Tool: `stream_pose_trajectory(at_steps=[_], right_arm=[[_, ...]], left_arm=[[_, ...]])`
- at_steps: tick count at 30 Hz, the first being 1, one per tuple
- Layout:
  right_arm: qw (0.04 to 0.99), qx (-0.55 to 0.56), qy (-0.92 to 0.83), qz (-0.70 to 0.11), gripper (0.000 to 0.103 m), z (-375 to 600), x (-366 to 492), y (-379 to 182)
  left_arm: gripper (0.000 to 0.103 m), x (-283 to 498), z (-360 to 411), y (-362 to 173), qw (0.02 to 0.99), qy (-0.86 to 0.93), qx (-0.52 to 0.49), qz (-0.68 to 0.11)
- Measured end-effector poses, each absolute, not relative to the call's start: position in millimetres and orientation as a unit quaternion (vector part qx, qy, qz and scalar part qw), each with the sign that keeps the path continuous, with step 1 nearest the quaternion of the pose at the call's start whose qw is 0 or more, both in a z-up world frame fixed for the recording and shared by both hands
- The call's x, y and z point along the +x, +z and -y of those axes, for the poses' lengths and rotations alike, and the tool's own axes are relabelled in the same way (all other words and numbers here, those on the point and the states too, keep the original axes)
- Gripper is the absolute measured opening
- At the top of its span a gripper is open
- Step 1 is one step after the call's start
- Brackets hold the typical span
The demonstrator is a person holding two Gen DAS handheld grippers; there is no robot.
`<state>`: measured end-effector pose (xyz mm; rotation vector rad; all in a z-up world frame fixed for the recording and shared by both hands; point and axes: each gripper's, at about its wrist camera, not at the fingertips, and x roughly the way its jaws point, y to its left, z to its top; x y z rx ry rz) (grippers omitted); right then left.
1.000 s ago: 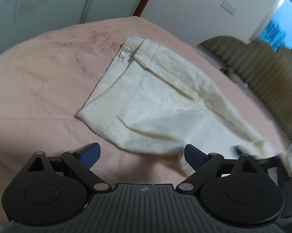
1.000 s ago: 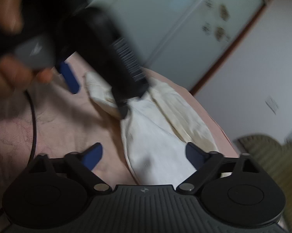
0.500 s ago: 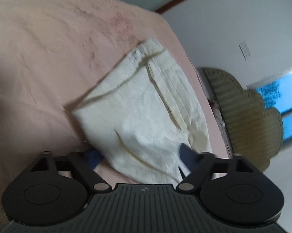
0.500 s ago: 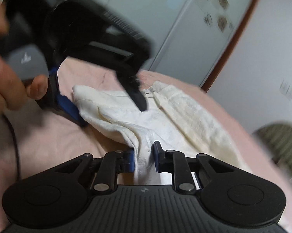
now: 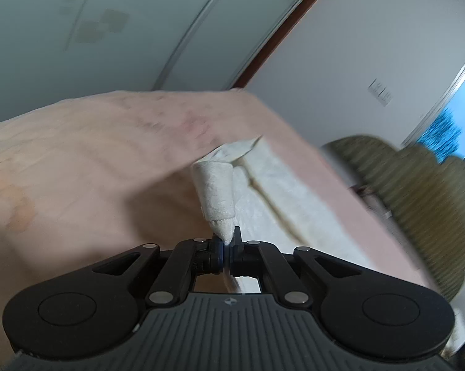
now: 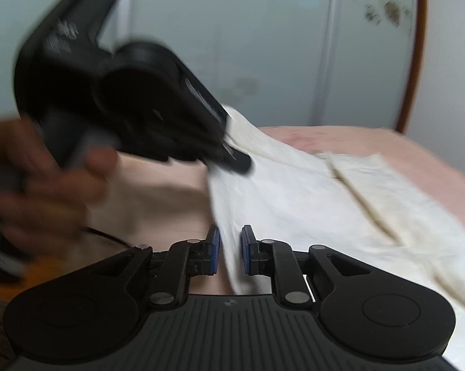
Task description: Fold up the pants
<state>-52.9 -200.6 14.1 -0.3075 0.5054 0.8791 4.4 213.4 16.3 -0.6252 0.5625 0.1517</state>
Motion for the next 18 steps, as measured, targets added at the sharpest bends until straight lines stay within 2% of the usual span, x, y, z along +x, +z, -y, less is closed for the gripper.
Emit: stream_pose_trajectory(at_steps=[2,5,9,11,12,14,18], right_arm=[[0.856,-0.166,0.419,-0.253,0.017,195,-52,6],[0.843,-0.129,0.433,-0.292,0.017,212,-40,4],[0.863,-0.065,0.410,-0.286,0.018,272,-29,33],[0.874,-0.056,0.367,-0.312,0.020,303,-15,31],[0.875,-0.067,0.343,-0.335,0.023,315,-8,24],[0.858,-0.108,0.302,-0.401,0.023,328,9,-1],[0.853,-0.071,0.346,-0.384,0.024,352,23,22]], left_arm=[[0.004,5,-209,6,0.910,0.090,-0.285,-0.287],[0.004,12,-207,-2,0.904,0.102,-0.275,-0.311],[0.025,10,-211,10,0.912,0.110,-0.254,-0.301],[0.038,7,-210,18,0.920,0.136,-0.225,-0.291],[0.036,2,-207,21,0.925,0.165,-0.201,-0.278],[0.037,-5,-205,28,0.931,0.205,-0.167,-0.252],[0.039,4,-206,42,0.937,0.204,-0.153,-0.238]])
